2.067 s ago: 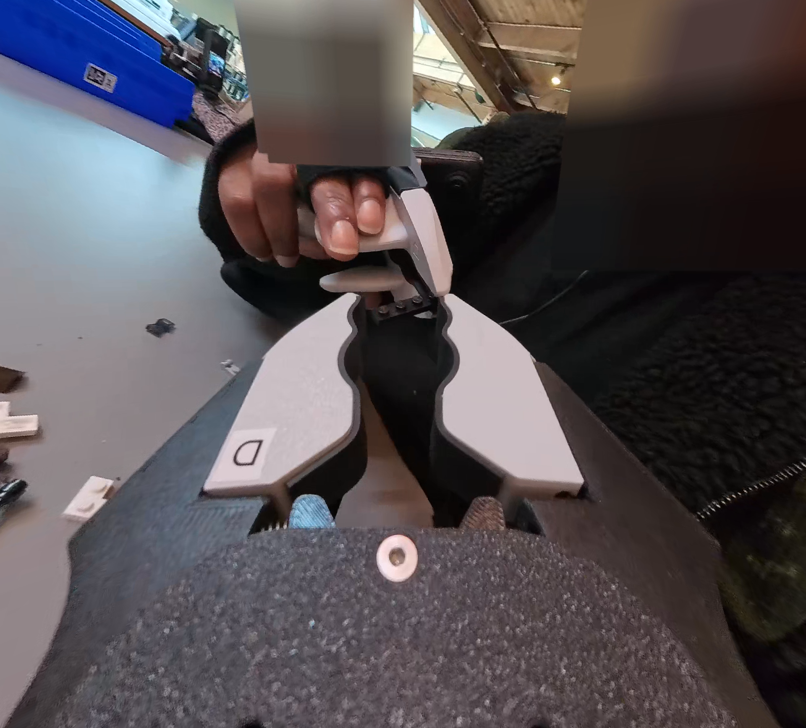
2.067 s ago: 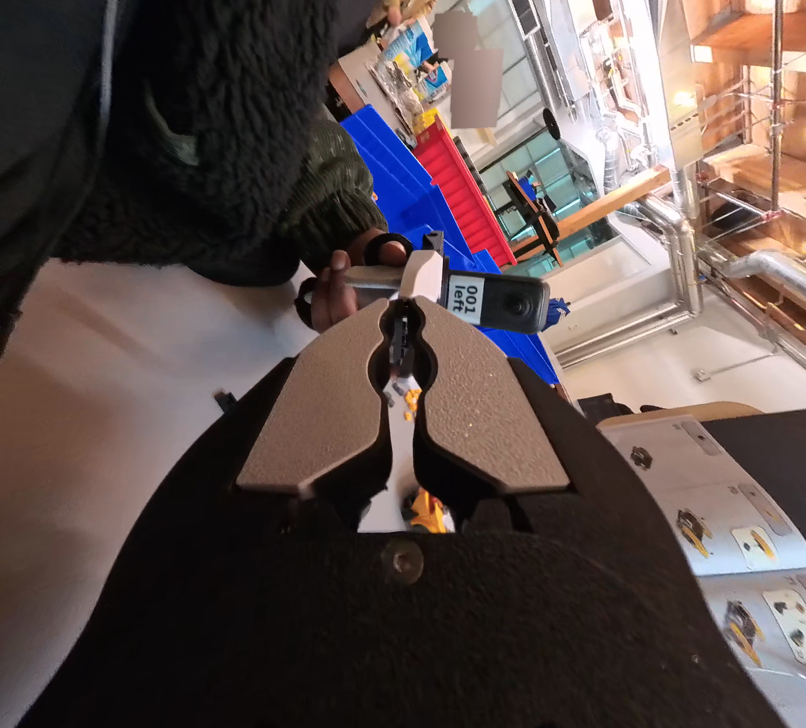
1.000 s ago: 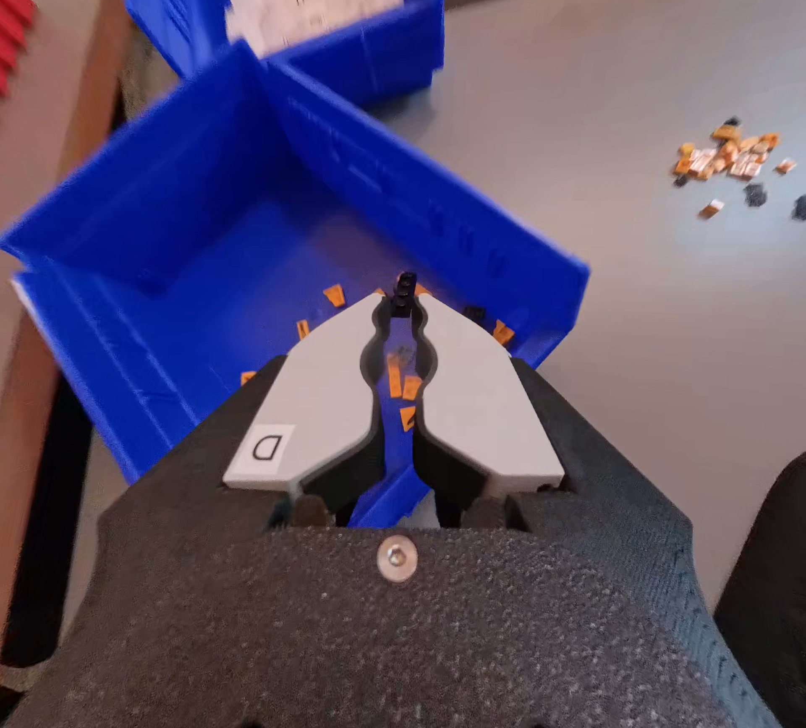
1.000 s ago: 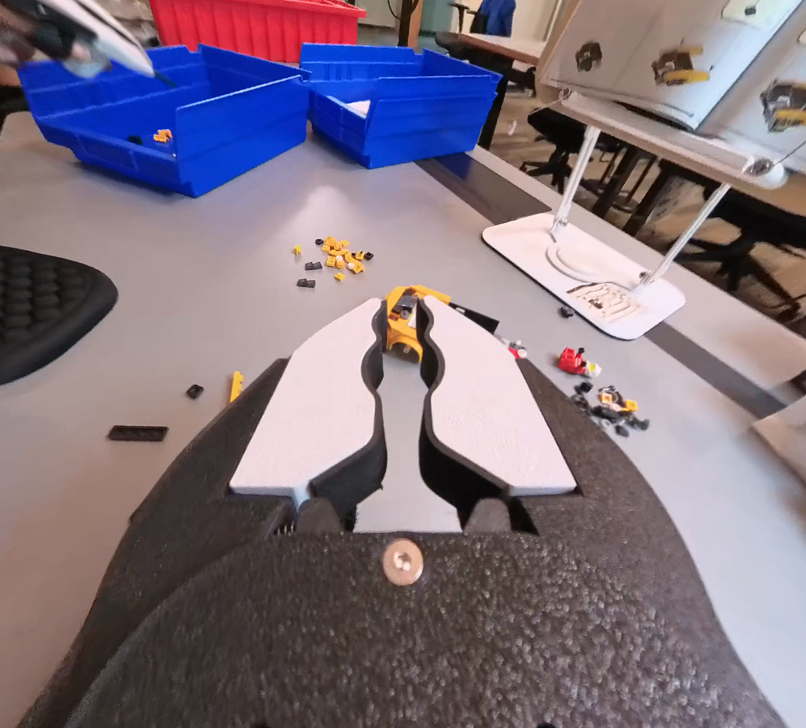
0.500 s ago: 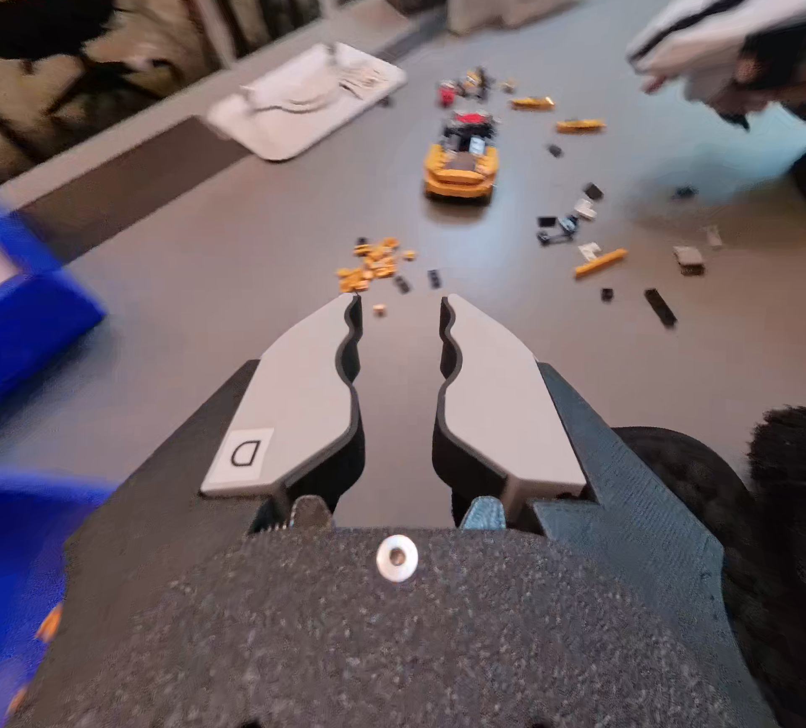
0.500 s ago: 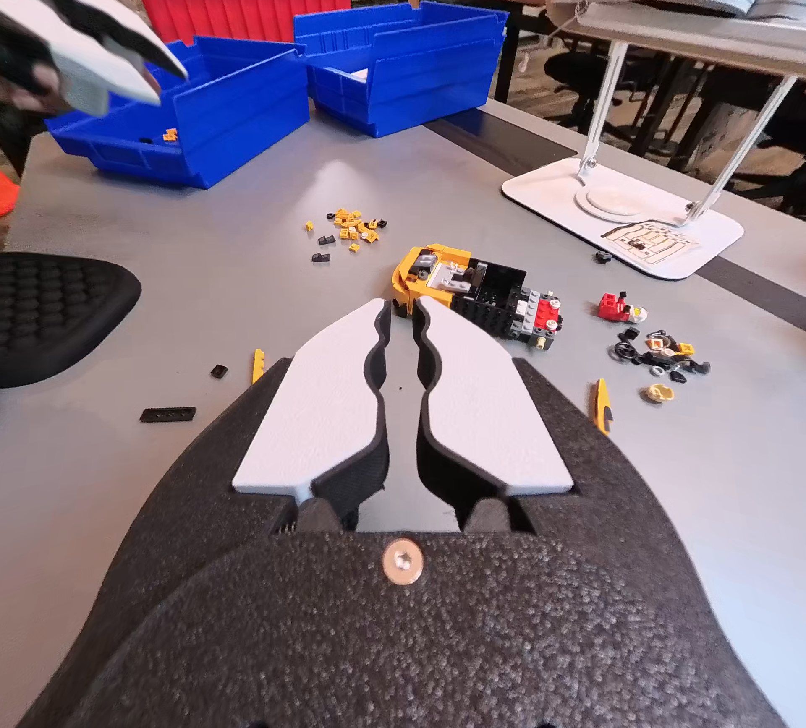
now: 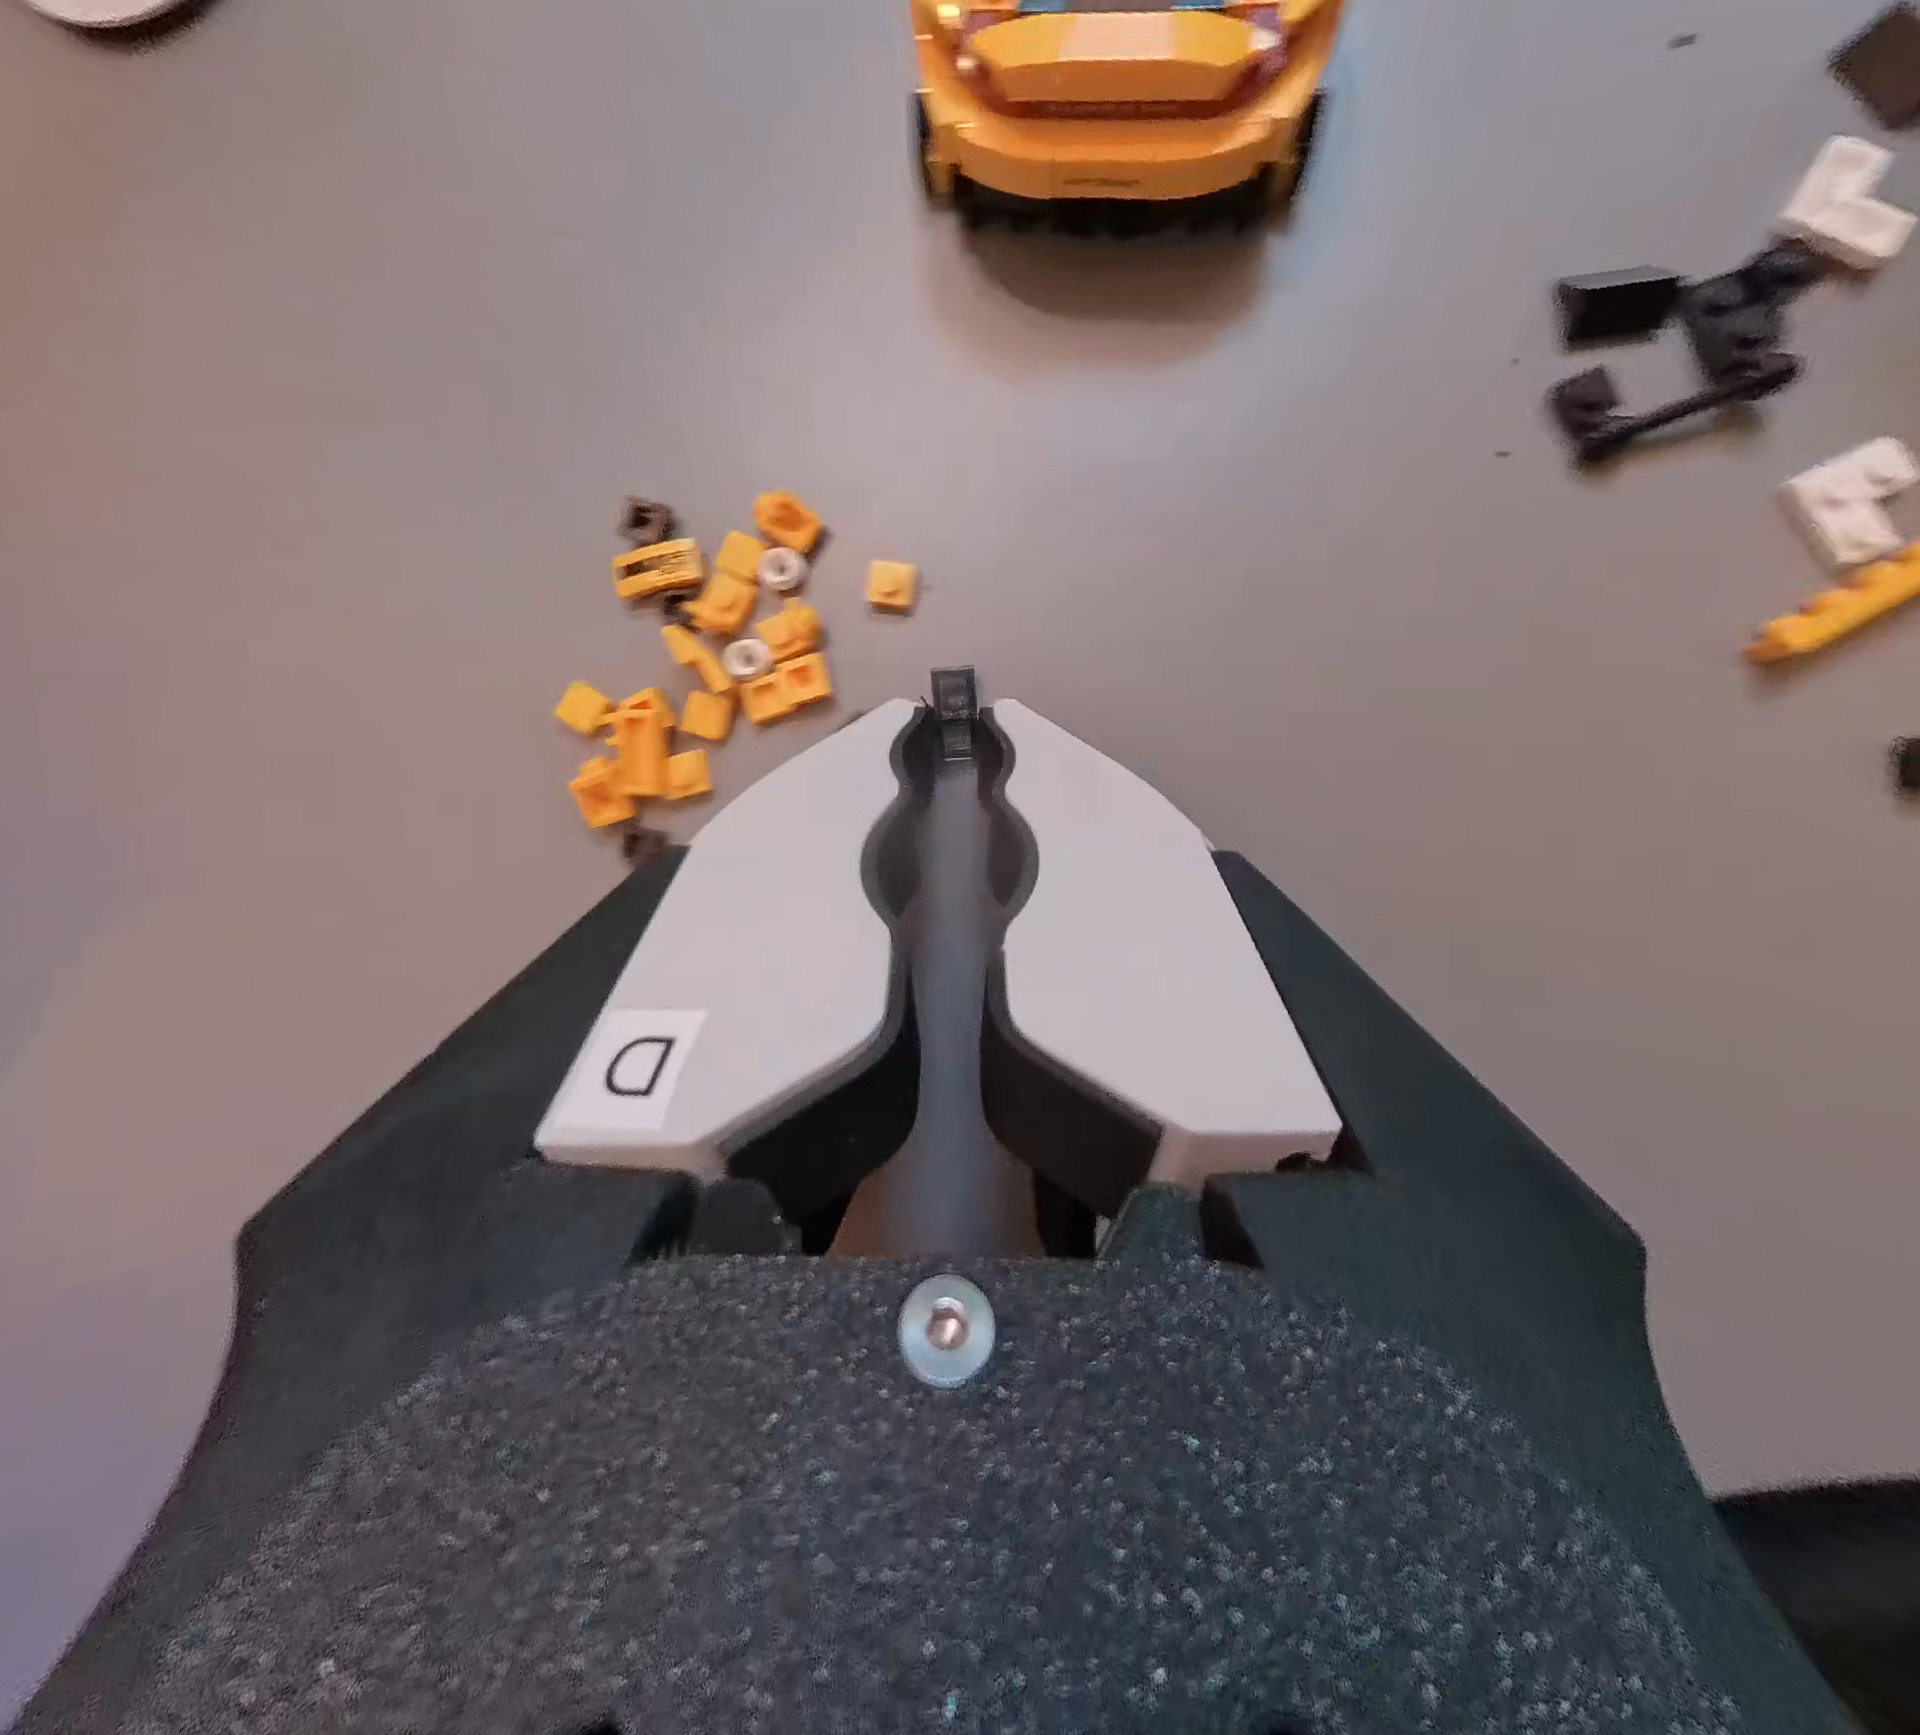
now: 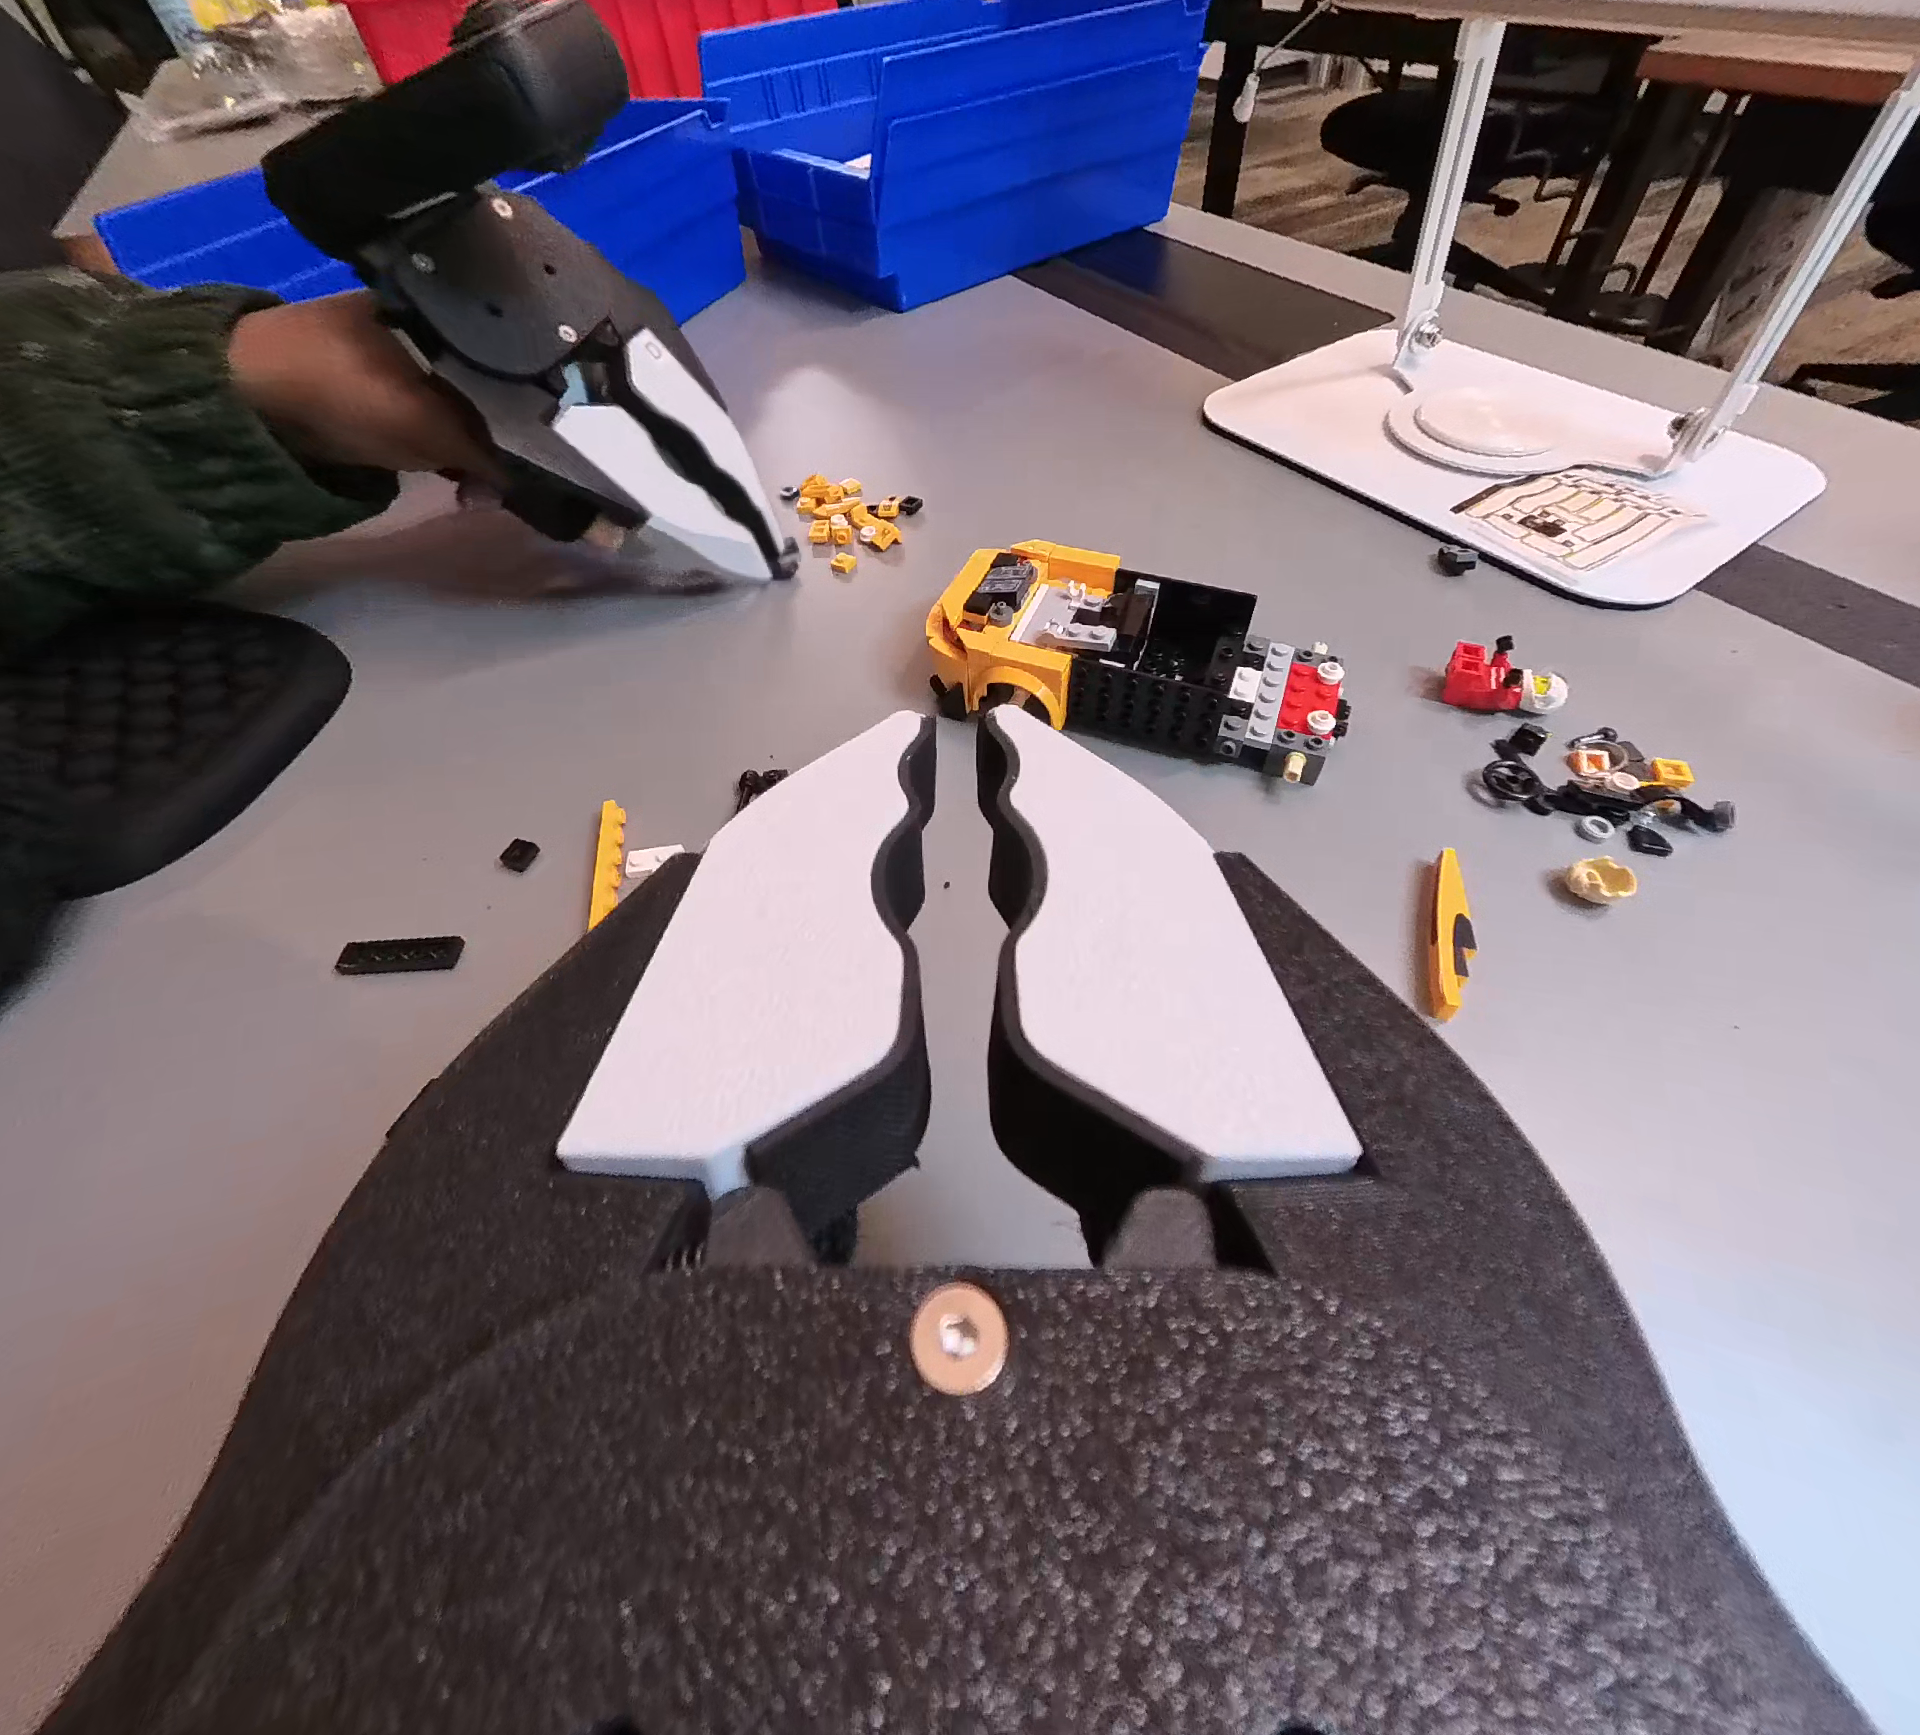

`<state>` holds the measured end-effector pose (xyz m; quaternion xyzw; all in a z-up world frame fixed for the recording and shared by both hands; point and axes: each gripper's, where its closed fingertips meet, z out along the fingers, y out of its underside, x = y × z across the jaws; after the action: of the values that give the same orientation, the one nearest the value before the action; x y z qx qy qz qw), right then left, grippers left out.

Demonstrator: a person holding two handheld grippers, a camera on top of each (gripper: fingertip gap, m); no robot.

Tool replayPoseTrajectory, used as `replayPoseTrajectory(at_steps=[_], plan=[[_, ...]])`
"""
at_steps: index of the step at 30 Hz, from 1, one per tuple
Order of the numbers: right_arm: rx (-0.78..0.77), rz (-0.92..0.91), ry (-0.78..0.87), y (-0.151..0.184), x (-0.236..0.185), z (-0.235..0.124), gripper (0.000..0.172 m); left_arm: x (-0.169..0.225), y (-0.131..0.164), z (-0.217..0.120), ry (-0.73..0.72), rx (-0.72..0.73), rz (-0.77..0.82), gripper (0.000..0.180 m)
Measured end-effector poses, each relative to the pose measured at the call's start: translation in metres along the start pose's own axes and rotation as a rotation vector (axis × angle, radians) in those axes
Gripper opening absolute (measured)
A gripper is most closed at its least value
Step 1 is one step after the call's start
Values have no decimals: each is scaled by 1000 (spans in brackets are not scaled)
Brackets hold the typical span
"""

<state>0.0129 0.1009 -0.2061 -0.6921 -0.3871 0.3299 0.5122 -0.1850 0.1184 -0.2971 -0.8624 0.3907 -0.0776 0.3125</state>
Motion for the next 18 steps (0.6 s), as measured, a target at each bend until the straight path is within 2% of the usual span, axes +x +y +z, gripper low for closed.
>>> replayPoseTrajectory(at_steps=[3,6,8,9,14,16,18], plan=[[-1,-2,-8,0,-1,1,7,-23,3,-1,-113,-2,-29,9],[-5,-1,-14,2,-2,2,7,-32,-1,-5,-181,41,-33,33],[-8,-4,-15,2,-3,3,7,-21,-14,-12,-159,120,4,36],[-9,-6,-15,2,-3,3,7,-9,-21,-15,-112,152,27,36],[-3,-22,-1,0,-4,2,7,81,-48,-26,296,263,71,26],[-3,-30,8,0,-3,1,7,104,-48,-28,371,258,136,24],[-3,-31,14,0,-2,0,6,132,-37,-33,480,203,244,19]])
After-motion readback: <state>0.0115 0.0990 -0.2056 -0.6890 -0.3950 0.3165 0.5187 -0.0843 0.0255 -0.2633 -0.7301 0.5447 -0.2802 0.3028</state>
